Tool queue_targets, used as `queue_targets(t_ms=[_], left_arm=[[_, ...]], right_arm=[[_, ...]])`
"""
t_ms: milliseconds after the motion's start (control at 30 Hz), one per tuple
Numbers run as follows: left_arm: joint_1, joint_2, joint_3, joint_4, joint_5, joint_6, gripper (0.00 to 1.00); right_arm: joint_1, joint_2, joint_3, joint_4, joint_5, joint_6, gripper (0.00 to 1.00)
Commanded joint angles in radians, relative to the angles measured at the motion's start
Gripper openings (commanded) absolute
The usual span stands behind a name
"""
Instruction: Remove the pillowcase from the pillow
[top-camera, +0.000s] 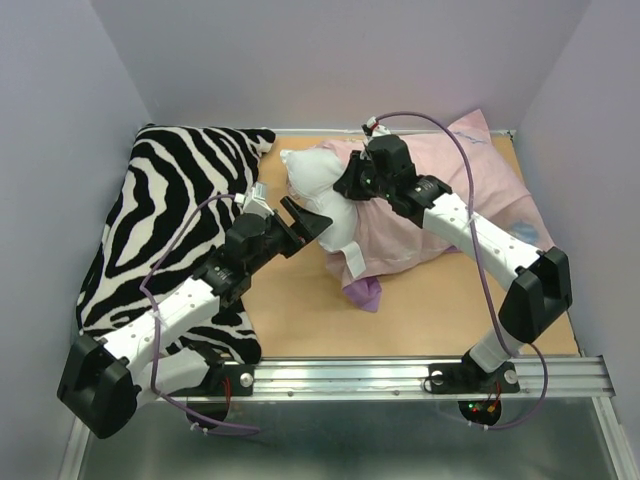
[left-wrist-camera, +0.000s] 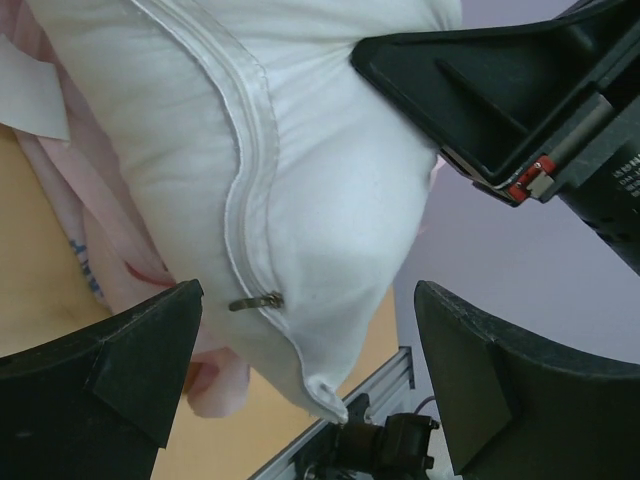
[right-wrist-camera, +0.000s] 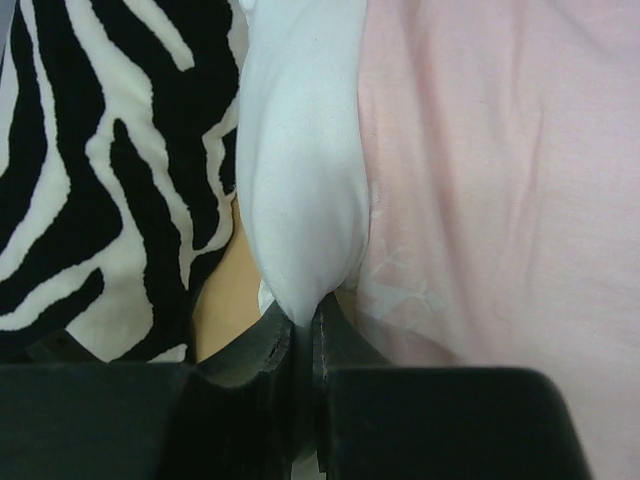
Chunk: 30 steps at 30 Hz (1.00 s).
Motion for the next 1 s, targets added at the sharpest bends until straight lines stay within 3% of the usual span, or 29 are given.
queue_targets(t_ms=[0,367,633,667,733,767,800,867,900,933,967], left_arm=[[-0.001,-0.023,-0.04,0.146,0.012,-0.026,0.99],[-0.001,0.106,0.009,0.194,0.015,-0.028,0.99],[0.006,0.159,0.127,0.128,-0.131,0.009,0.98],[0.011,0.187,0.173,0.12,-0.137,0.018,0.91],[0.022,0.216,0.21,0.117,-0.139,0.053,0.59],[0.031,0.231,0.248,0.107,-0.14,0.061,0.11],[0.04,0.262,0.267,0.09,-0.131,0.061,0.0],[0.062,0.282,0.295,0.074,-0.123,0.076,0.0],[0.066,0.284,0.296,0.073,-0.128,0.081,0.0],[0.072,0.278,0.299,0.061,-0.139,0.087,0.0],[0.078,0.273,0.302,0.047,-0.161,0.092,0.0]], right_arm=[[0.03,0.004,0.115,0.118,0.01,0.016,0.01],[0.055,0.056,0.24,0.106,-0.006,0.059,0.0],[0.073,0.065,0.251,0.08,-0.028,0.069,0.01],[0.076,0.067,0.25,0.078,-0.034,0.071,0.0],[0.074,0.065,0.25,0.075,-0.049,0.069,0.01],[0.074,0.064,0.26,0.071,-0.051,0.063,0.01],[0.076,0.064,0.267,0.065,-0.046,0.059,0.01],[0.074,0.064,0.302,0.031,-0.031,0.034,0.02],[0.074,0.065,0.313,0.017,-0.001,0.022,0.07],[0.074,0.057,0.326,-0.012,0.027,-0.004,0.27],[0.073,0.05,0.328,-0.036,0.036,-0.016,0.39]])
